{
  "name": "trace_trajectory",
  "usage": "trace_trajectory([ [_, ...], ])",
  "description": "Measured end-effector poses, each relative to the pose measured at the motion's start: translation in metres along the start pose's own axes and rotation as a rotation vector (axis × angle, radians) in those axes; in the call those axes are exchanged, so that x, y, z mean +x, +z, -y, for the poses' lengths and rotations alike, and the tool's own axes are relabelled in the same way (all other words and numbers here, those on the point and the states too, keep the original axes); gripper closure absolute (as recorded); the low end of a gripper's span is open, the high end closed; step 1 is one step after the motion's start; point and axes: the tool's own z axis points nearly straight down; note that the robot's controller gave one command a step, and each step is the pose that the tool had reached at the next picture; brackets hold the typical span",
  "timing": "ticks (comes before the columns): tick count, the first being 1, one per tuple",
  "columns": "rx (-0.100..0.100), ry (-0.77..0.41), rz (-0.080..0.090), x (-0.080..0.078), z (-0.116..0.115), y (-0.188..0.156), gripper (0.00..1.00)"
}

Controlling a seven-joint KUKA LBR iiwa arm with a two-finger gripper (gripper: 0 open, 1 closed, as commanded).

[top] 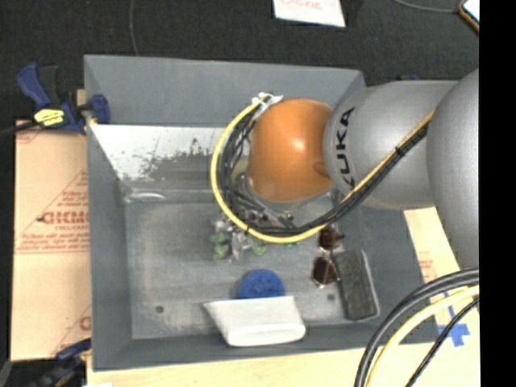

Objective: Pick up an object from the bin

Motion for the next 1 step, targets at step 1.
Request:
trace_trajectory([
  [1,0.001,0.004,0.005,-0.0012,0.0008,-0.0117,1.00],
])
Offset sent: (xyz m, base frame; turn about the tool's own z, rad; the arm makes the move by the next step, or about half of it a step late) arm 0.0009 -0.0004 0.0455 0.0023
